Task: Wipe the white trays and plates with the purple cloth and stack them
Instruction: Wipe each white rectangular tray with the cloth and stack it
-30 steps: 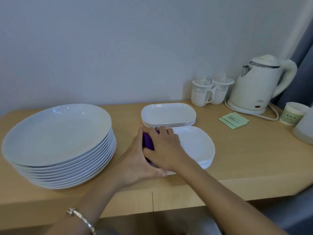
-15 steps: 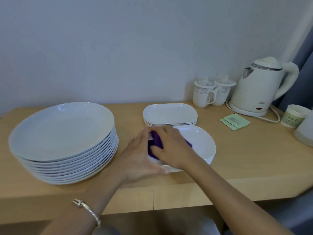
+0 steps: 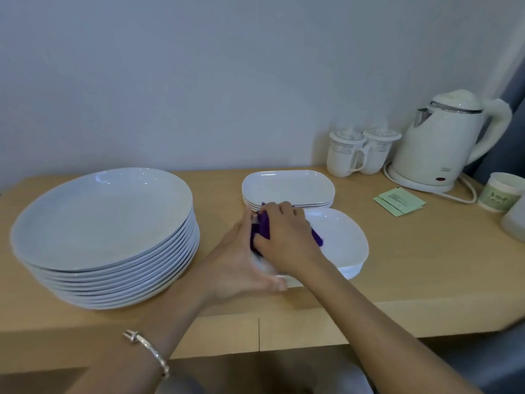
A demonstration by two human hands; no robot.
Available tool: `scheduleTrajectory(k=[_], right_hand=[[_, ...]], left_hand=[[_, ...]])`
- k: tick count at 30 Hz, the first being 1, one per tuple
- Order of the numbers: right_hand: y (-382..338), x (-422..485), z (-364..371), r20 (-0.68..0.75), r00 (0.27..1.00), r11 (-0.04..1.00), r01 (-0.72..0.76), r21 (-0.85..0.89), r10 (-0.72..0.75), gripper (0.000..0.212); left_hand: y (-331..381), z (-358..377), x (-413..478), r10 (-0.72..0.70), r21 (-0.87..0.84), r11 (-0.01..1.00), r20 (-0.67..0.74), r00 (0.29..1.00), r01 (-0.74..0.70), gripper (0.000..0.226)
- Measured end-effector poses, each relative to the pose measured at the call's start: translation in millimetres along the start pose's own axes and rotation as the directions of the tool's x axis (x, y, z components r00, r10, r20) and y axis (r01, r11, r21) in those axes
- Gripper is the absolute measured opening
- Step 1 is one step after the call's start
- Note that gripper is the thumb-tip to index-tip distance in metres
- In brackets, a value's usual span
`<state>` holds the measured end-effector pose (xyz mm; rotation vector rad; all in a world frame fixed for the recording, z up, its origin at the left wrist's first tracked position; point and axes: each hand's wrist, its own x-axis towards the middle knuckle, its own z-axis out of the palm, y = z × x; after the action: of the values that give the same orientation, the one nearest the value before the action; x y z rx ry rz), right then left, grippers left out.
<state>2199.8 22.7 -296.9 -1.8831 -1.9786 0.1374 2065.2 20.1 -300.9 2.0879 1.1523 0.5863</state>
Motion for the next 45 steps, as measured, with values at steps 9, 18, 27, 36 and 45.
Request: scheduleTrajectory(k=[9, 18, 27, 36, 45], right_hand=[[74, -25, -71, 0.307, 0.947, 0.965, 0.012, 0.264, -0.096, 0.032], [0, -9, -14, 0.092, 0.968, 0.916, 0.185, 0.356, -0.232, 0.016], [79, -38, -81, 0.217, 0.975, 0.967, -0.016, 0.254, -0.041, 0.032], [60, -44, -113, -0.260, 0.955, 0.756, 0.062, 0.651, 0.145, 0.034], [44, -56, -128, -0.344, 0.929, 0.592, 0.202, 0.780, 0.136, 0.037]], left_hand=[[3, -3, -4, 0.021, 0.002, 1.000, -0.018, 1.000, -0.021, 0.102], [3, 1, -5, 0.017, -0.065, 0.998, -0.048, 0.999, -0.020, 0.101], [1, 0, -5, -0.042, 0.484, 0.875, 0.031, 0.999, 0.022, 0.115], [18, -2, -16, 0.052, 0.658, 0.749, 0.050, 0.997, -0.072, 0.123], [35, -12, 15, -0.085, -0.119, 0.992, -0.487, 0.869, 0.031, 0.046]])
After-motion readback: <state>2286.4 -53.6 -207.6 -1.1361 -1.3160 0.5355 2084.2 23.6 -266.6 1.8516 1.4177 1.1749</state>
